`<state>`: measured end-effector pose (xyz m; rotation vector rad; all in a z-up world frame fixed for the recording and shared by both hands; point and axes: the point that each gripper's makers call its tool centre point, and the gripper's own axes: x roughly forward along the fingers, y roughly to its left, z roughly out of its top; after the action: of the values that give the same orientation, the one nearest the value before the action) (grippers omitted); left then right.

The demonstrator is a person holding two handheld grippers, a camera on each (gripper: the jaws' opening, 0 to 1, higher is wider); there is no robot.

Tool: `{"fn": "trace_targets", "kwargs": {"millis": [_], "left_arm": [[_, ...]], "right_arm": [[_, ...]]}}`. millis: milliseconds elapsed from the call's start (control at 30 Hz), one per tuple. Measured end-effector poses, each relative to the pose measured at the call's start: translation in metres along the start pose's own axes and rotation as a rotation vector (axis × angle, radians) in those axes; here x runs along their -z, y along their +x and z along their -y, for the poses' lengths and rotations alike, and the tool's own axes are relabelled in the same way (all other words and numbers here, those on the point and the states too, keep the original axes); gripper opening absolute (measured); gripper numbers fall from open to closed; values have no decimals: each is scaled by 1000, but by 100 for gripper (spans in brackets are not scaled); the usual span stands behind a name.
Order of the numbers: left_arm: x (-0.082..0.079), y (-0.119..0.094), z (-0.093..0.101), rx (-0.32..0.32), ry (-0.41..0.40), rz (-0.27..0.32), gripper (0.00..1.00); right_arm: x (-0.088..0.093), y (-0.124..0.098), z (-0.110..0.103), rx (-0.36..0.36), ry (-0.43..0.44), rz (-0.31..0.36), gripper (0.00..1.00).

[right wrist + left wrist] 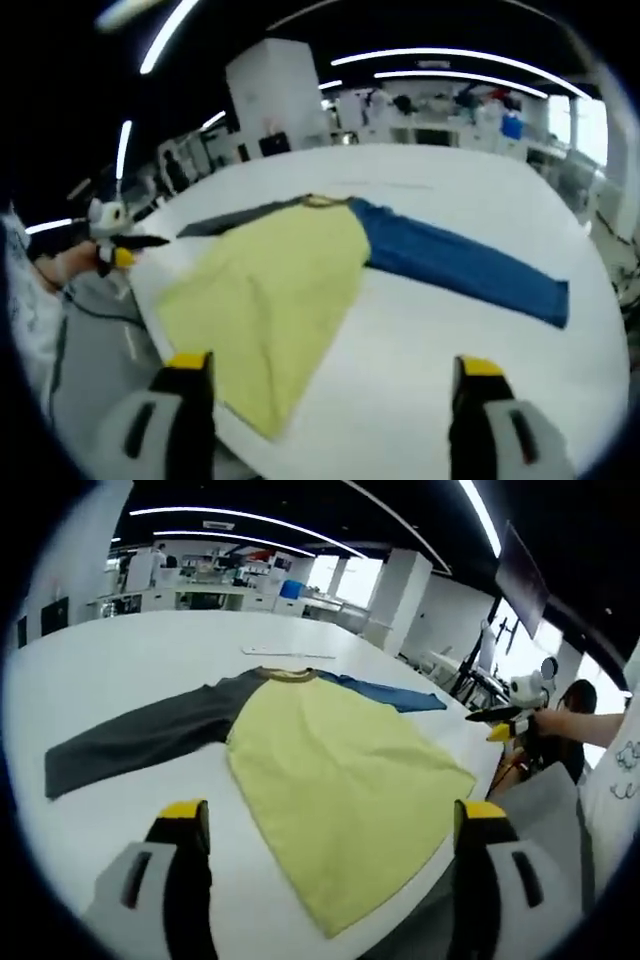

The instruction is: Fold the garment on the visible template until the final outline fits inside the template.

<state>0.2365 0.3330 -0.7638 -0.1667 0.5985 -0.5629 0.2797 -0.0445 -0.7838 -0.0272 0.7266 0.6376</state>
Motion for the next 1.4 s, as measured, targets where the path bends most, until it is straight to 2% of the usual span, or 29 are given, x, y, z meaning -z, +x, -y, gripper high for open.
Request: {"fn": "trace_targets", "kwargs": {"millis": [133,200,233,300,367,433,467,567,633,733,767,867,967,1033,1167,1333,1400], "left_arm": [[-3,1,-2,-9,-9,18,99],[-2,2,-6,-22,-15,17,99],[-1,3,-8,-25,-18,14,99],[0,3,-11,-30,-24,11,99],[1,3,-14,-35,-20,4,97],[1,4,-16,-39,-15,-1,96],[1,4,-16,-41,-15,-4,95],[2,6,-17,-53,-12,-9,95],[3,7,-14,-56,-20,-10,94],[6,6,-16,-66,-28,-13,94],[8,6,-17,-71,-31,-14,94],[12,5,-22,-93,-42,-16,91],[11,2,-23,-112,-63,-4,89],[10,2,-25,-116,-67,1,87],[10,3,-28,-132,-61,-1,85],[13,7,-29,-150,-64,-10,82],[16,12,-29,-150,-71,-10,81]], "right_arm": [[-7,0,27,56,61,49,99],[-6,2,52,108,100,57,99],[-6,2,71,147,132,72,99],[-15,1,93,197,216,128,99],[-22,-1,118,251,265,173,94],[-28,-6,151,340,320,218,90],[-33,-7,157,356,333,238,90],[-34,-15,189,466,335,231,79],[-33,-17,210,499,364,226,74],[-32,-16,216,506,380,212,67],[-27,-16,222,531,365,180,61],[-24,-13,243,556,376,162,52],[-14,-12,261,583,438,152,39],[-14,-15,256,603,474,161,33],[-5,-12,258,620,489,138,28],[-2,-5,274,624,548,160,24],[0,-4,271,627,530,140,21]]}}
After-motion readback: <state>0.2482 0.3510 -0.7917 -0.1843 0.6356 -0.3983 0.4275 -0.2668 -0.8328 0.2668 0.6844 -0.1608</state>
